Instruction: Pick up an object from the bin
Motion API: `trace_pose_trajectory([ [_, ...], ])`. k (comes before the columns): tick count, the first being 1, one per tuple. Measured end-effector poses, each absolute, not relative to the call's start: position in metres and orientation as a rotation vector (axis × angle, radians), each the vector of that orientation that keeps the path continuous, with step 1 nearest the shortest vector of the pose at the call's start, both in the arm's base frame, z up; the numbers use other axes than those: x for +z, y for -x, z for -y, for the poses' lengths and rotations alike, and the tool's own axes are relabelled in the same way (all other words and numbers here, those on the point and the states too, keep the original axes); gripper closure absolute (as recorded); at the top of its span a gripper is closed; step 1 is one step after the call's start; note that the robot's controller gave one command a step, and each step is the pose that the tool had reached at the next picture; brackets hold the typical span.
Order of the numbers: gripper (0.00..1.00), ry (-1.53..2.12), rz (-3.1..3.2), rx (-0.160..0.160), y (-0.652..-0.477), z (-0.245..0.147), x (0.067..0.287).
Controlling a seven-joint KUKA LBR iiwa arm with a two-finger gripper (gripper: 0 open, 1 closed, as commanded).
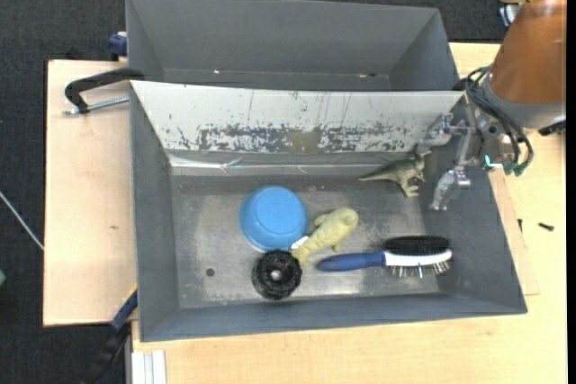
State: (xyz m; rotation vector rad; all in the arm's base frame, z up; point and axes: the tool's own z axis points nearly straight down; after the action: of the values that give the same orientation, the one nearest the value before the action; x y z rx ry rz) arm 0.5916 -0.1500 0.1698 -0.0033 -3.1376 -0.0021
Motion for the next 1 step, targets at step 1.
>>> trace_pose_trajectory([
  [1, 0.0, -0.374, 3.148, 0.01, -0.5208, 0.1295, 0.0737],
])
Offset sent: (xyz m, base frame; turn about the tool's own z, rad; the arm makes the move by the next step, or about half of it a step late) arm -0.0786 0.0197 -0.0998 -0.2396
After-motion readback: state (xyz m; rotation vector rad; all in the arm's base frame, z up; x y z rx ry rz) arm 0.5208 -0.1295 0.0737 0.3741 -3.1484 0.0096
